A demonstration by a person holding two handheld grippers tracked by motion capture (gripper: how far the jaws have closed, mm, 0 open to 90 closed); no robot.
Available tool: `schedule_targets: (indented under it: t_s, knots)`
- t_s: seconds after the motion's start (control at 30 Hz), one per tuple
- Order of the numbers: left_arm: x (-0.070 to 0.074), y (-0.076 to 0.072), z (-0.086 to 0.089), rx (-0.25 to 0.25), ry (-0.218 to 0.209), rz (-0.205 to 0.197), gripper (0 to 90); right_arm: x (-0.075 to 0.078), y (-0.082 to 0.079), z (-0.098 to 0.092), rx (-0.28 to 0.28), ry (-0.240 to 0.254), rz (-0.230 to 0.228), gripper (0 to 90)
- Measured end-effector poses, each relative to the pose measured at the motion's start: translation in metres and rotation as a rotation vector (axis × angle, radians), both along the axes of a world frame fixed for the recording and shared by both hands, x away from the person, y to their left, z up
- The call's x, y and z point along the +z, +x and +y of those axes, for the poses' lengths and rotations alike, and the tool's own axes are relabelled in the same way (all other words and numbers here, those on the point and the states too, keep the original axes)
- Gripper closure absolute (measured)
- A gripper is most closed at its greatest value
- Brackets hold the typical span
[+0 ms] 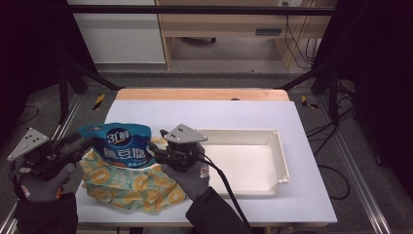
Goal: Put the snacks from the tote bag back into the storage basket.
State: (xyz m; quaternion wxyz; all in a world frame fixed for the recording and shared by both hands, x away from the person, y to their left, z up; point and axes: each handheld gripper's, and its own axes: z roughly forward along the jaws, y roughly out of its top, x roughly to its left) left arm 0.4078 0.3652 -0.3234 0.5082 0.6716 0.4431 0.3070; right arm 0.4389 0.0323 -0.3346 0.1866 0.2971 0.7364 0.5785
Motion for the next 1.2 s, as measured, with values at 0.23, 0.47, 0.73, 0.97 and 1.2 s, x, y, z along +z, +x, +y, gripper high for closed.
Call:
schedule_targets:
  t_s: [0.23,0.47,0.73,0.97,1.2]
  knots:
    - [0.002,0.004,-0.002,-0.004,0.003,-0.003,53.5,0.001,0.003,0.006,0.004,-0.012,-0.002,55.7]
    - [-0.004,0.007,0.0,-0.005,-0.009,0.011,63.9,0.002,0.011,0.018,0.008,-0.023,0.006,61.2]
    - [-0.005,0.008,0.001,-0.019,-0.022,0.017,73.2,0.0,0.015,0.028,0.004,-0.037,0.007,66.5]
    - [-0.005,0.009,0.002,-0.026,-0.03,0.029,80.2,0.0,0.021,0.034,-0.004,-0.055,0.02,75.4]
    - [-0.005,0.009,0.0,-0.022,-0.023,0.036,86.7,0.001,0.024,0.033,-0.009,-0.059,0.039,85.9]
